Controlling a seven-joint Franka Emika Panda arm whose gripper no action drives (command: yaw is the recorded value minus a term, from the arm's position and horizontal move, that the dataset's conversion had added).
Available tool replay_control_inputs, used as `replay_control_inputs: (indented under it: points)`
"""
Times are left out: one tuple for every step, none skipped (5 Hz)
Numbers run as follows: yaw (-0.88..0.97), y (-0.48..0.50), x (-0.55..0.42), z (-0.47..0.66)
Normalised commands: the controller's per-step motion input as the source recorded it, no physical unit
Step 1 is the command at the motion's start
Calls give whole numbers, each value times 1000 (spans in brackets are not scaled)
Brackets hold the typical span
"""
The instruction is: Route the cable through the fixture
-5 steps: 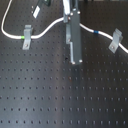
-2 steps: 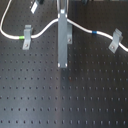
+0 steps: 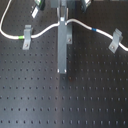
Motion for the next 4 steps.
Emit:
replay_control_inputs:
  points:
    - [51,7,-22,360]
    - [57,6,-85,284]
    - [0,108,-21,378]
    - [0,11,12,580]
